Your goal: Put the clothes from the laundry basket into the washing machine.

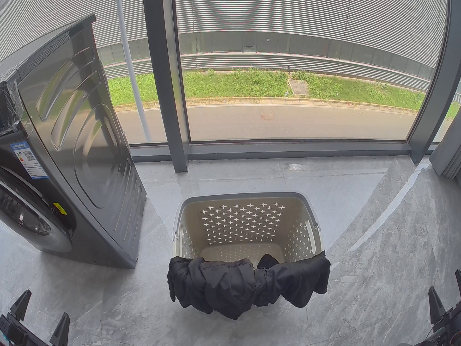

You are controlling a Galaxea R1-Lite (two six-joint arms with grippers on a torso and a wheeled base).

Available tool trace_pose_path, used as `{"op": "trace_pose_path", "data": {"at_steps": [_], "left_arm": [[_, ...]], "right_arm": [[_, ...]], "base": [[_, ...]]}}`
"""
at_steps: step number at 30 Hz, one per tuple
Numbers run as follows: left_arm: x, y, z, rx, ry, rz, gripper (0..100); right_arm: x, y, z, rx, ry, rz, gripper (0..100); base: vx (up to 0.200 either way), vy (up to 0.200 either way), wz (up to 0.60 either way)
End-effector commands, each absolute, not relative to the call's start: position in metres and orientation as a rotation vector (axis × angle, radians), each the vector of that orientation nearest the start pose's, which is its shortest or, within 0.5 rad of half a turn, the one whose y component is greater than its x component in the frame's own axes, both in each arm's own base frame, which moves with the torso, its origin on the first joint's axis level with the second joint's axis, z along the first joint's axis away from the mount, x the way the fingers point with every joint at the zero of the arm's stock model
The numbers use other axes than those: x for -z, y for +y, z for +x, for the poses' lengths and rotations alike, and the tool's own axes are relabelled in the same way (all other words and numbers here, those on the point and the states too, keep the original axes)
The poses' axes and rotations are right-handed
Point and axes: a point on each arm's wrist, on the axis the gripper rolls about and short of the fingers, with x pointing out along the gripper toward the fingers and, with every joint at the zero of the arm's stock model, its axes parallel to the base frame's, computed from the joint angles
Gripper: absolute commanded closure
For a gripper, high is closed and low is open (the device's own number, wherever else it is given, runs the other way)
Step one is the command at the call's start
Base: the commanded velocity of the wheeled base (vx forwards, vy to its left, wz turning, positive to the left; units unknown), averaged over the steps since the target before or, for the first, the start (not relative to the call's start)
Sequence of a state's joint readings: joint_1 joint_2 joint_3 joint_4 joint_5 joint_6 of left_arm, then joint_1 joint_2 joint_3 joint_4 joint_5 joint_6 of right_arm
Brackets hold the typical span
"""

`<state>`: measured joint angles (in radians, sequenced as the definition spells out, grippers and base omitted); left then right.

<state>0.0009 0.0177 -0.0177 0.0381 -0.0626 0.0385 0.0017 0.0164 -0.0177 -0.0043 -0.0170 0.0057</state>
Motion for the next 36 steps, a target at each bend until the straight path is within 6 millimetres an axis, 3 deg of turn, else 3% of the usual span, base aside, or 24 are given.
{"op": "trace_pose_path", "data": {"at_steps": [1,18,30,36], "left_arm": [[-0.0716,-0.0014,-0.0229,0.062,0.037,0.042,0],[-0.0716,-0.0014,-0.0229,0.062,0.037,0.037,0],[-0.0716,-0.0014,-0.0229,0.064,0.037,0.04,0],[-0.0716,-0.0014,-0.0229,0.064,0.037,0.037,0]], "right_arm": [[-0.0764,-0.0004,-0.0229,0.015,-0.006,0.006,0],[-0.0764,-0.0004,-0.0229,0.015,-0.006,0.006,0],[-0.0764,-0.0004,-0.0229,0.015,-0.006,0.006,0],[-0.0764,-0.0004,-0.0229,0.014,-0.006,0.006,0]], "base": [[0.0,0.0,0.0],[0.0,-0.035,0.0],[0.2,0.0,0.0],[0.0,0.0,0.0]]}}
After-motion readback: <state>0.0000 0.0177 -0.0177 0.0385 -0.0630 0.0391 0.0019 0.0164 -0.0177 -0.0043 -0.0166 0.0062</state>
